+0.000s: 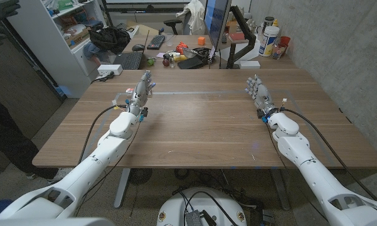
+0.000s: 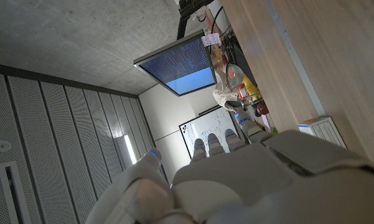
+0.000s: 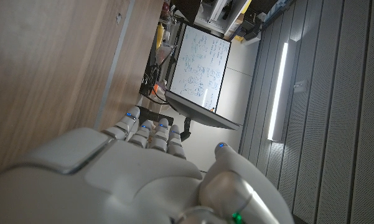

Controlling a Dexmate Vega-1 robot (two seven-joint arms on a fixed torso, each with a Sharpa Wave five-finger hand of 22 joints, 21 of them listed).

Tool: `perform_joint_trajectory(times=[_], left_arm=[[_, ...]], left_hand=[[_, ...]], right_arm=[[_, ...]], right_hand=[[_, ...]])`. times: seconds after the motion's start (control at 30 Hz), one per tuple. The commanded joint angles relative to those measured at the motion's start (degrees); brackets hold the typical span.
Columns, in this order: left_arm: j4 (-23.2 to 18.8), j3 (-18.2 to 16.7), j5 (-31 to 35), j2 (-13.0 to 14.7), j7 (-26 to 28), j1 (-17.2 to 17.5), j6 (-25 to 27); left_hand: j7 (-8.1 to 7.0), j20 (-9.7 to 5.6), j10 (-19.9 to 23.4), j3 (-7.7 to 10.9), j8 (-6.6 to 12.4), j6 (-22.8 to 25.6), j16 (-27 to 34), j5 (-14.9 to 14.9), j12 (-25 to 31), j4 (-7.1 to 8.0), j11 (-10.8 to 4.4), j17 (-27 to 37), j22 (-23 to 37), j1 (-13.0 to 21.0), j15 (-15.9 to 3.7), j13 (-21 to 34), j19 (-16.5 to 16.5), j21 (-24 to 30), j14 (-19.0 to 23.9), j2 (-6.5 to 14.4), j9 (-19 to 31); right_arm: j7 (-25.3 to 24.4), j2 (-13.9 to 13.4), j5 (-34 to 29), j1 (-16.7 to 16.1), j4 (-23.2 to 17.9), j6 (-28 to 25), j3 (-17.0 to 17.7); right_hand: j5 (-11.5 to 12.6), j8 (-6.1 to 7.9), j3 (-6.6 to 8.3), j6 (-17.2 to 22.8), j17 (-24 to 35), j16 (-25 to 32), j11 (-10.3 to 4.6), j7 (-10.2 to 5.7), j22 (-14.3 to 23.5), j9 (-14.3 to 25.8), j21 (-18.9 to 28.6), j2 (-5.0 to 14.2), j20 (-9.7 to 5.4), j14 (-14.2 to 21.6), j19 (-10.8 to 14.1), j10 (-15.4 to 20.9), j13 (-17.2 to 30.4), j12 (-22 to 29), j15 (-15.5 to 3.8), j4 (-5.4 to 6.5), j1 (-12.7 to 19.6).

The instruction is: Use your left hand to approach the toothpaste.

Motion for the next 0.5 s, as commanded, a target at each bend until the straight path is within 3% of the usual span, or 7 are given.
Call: perform_joint_trajectory(times=[0.03, 0.5], left_arm=[[-0.2, -0.7, 2.6, 1.1, 2.2, -0.1, -1.3], [-1.0, -1.3, 5.1, 2.7, 3.8, -0.2, -1.7]], left_hand=[[-0.27, -0.17, 0.2, 0.55, 0.26, 0.1, 0.1, 0.2, 0.3, 0.00, 0.05, 0.2, 0.2, 0.3, -0.50, 0.1, -0.8, 0.1, -0.9, 5.3, 0.3], [-0.37, 0.13, 0.3, 1.02, 0.21, 0.4, 0.1, 0.2, 0.3, -0.07, 0.10, 0.2, 0.2, 0.6, -0.35, 0.2, -0.9, 0.1, -0.9, 5.3, 0.4]], right_arm=[[0.6, 1.3, -1.6, 0.0, -0.1, -0.2, 0.9], [1.0, 1.5, -3.1, 0.1, -0.4, -0.7, 1.0]], right_hand=[[-0.1, 0.46, 0.32, 0.6, 0.3, 0.3, 0.08, 0.05, 0.3, 0.2, -0.3, 2.86, -1.78, -0.6, -0.4, 0.6, 0.3, 0.4, -0.12, -0.06, 0.6], [-0.2, 0.57, 0.40, 0.9, 0.3, 0.3, 0.00, 0.12, 0.3, 0.2, -0.4, 2.79, -1.77, -0.6, -0.4, 0.8, 0.3, 0.4, -0.13, 0.00, 0.6]])
